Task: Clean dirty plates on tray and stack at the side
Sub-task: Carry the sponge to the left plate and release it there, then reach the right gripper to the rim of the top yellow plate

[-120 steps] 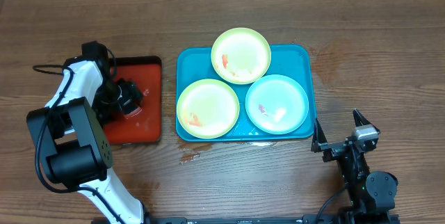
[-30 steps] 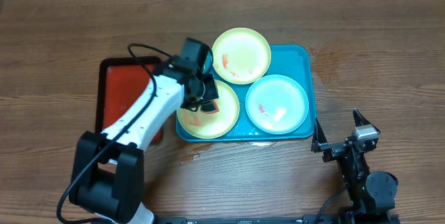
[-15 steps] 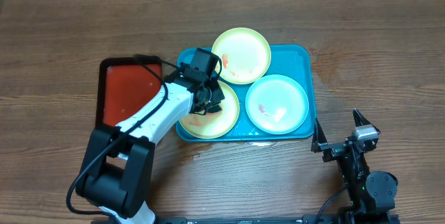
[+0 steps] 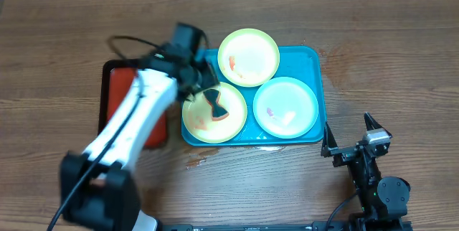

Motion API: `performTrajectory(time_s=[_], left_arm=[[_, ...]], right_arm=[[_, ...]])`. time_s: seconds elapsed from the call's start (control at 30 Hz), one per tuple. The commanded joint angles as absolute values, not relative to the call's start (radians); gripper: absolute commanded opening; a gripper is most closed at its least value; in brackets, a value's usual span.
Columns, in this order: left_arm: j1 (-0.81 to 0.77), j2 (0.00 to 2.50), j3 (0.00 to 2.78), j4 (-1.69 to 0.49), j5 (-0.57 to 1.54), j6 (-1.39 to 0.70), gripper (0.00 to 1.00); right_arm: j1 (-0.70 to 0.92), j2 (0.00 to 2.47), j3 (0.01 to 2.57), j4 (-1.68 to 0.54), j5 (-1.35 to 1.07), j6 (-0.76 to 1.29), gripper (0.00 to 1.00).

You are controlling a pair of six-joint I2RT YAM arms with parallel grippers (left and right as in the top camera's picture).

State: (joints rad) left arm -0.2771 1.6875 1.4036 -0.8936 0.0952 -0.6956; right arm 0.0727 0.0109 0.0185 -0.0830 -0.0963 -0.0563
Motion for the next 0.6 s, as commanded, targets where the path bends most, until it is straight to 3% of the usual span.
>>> performTrajectory(time_s=[0.0, 0.37, 0.57], left_arm=[[-0.193, 1.590, 1.481, -0.942, 0.025, -0.672, 1.00], [-0.072, 1.577, 1.475, -1.081, -0.033, -0.672, 1.00], [-0.072, 1.584, 1.475, -1.065, -0.028, -0.677, 1.00]], right_arm=[[0.070, 0.003, 0.008, -0.078, -0.087, -0.052, 1.00], [0.070, 0.003, 0.008, -0.073, -0.102, -0.051, 1.00], [0.072, 0.003, 0.008, 0.187, -0.606, -0.022, 1.00]])
